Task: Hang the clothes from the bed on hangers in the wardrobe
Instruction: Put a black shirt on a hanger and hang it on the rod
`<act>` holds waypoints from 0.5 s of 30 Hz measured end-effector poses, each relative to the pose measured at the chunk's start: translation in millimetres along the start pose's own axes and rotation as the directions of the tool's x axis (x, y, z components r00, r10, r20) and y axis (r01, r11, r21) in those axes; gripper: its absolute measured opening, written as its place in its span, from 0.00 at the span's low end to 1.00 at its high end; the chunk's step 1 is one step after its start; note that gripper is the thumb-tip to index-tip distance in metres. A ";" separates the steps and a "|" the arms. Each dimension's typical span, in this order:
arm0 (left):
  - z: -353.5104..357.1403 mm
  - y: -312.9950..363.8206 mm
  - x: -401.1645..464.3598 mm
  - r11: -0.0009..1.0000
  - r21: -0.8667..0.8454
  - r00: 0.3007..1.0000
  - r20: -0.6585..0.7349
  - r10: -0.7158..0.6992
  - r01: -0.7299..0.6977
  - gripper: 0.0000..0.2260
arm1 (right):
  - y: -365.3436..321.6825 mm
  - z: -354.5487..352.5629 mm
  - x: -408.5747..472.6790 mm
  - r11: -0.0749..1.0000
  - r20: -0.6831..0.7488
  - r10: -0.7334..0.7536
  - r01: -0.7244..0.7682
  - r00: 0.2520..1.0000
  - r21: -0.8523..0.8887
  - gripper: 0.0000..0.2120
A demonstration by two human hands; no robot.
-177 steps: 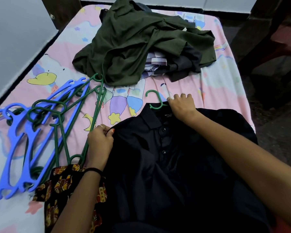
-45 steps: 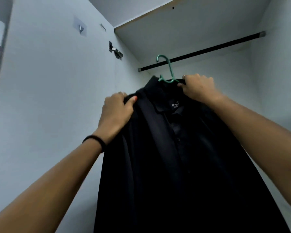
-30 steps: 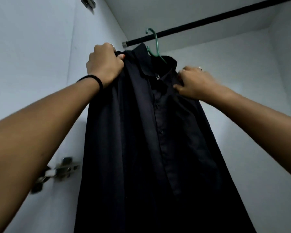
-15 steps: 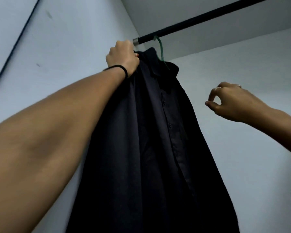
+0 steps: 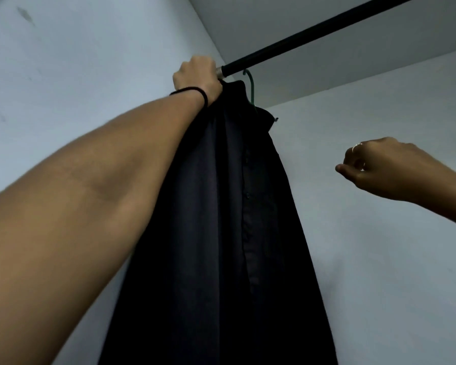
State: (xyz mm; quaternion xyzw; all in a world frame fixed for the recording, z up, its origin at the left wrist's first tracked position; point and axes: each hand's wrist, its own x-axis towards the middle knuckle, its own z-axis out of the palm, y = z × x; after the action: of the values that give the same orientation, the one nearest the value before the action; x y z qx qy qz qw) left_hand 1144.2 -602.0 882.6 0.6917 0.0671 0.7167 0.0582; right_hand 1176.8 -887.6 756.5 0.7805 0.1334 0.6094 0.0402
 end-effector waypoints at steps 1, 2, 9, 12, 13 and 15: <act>0.7 -2.4 4.9 1.000 0.005 1.000 -0.005 -0.013 0.013 0.13 | 3.4 3.2 -2.2 1.000 0.000 -0.003 0.003 1.000 -0.001 0.13; 1.5 -4.3 9.6 1.000 0.013 1.000 -0.018 -0.022 0.023 0.13 | 6.6 7.0 -4.9 1.000 -0.006 -0.009 0.009 1.000 -0.005 0.13; -10.4 -13.7 31.4 0.995 0.066 0.989 -0.134 -0.064 0.073 0.13 | 6.5 29.7 -22.9 1.000 0.015 -0.012 0.012 1.000 0.008 0.14; -16.7 -18.7 34.8 0.995 0.083 0.989 -0.144 -0.034 0.046 0.13 | -5.1 33.3 -26.3 0.999 0.023 -0.040 0.039 0.999 0.024 0.15; -18.3 -20.3 34.9 0.995 0.097 0.989 -0.148 -0.011 0.026 0.12 | -9.7 33.4 -25.5 0.998 0.022 -0.043 0.043 0.999 0.035 0.15; -20.6 -24.9 37.1 0.994 0.109 0.990 -0.140 0.025 -0.010 0.12 | -19.4 30.4 -21.5 0.998 0.020 -0.060 0.060 0.998 0.036 0.15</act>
State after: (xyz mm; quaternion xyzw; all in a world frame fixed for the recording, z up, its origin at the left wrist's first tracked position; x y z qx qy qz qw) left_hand 1122.0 -571.4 914.0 0.6420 0.1035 0.7596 0.0095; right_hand 1198.2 -871.5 724.2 0.7832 0.1670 0.5972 0.0461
